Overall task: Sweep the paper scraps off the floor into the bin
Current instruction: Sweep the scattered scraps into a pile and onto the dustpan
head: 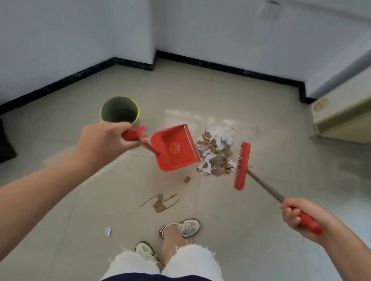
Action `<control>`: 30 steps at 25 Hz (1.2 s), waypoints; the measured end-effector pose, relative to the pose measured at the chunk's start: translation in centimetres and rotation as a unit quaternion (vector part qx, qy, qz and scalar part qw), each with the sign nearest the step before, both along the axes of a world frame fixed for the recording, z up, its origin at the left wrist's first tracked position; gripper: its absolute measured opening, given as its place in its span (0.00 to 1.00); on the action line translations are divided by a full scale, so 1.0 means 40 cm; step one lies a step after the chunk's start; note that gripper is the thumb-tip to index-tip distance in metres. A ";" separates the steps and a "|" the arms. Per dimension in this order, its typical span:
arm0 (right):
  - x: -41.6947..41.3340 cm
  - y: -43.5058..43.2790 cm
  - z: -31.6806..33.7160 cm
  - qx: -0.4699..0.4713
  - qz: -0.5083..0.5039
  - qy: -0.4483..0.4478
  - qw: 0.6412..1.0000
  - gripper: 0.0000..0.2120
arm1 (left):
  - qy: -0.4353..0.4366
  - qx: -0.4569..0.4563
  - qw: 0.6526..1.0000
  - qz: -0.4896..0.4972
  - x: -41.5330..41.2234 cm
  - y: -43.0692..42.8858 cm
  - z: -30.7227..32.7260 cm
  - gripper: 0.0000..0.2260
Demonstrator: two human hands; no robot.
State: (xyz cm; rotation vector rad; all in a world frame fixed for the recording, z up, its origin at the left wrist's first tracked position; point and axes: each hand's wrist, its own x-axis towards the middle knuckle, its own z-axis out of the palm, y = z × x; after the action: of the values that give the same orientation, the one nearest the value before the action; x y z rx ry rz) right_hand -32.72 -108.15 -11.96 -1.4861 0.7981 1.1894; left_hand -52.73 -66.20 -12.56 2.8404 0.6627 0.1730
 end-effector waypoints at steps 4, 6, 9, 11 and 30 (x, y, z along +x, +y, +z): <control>-0.017 0.122 0.004 0.097 -0.003 0.065 0.993 0.10 | 0.037 -0.020 0.993 0.113 -0.235 0.045 -0.061 0.26; -0.008 0.203 -0.030 0.159 -0.004 0.111 0.981 0.13 | 0.050 -0.027 0.986 0.157 -0.318 0.044 -0.080 0.26; 0.026 0.359 -0.125 0.217 0.013 0.168 0.961 0.25 | 0.073 -0.041 0.971 0.222 -0.404 0.031 -0.102 0.28; 0.058 0.476 -0.224 0.234 0.050 0.174 0.955 0.28 | 0.100 -0.055 0.955 0.273 -0.440 0.025 -0.122 0.28; 0.434 0.352 -0.574 -0.302 0.819 -0.162 0.460 0.21 | 0.186 -0.044 0.889 0.416 -0.286 -0.044 -0.200 0.30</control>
State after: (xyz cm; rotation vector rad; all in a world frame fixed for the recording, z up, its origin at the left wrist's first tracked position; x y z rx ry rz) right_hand -15.37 -94.06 -34.91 -3.1167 -1.1295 1.7640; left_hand -64.15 -67.96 -20.55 2.3156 1.8768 -0.2746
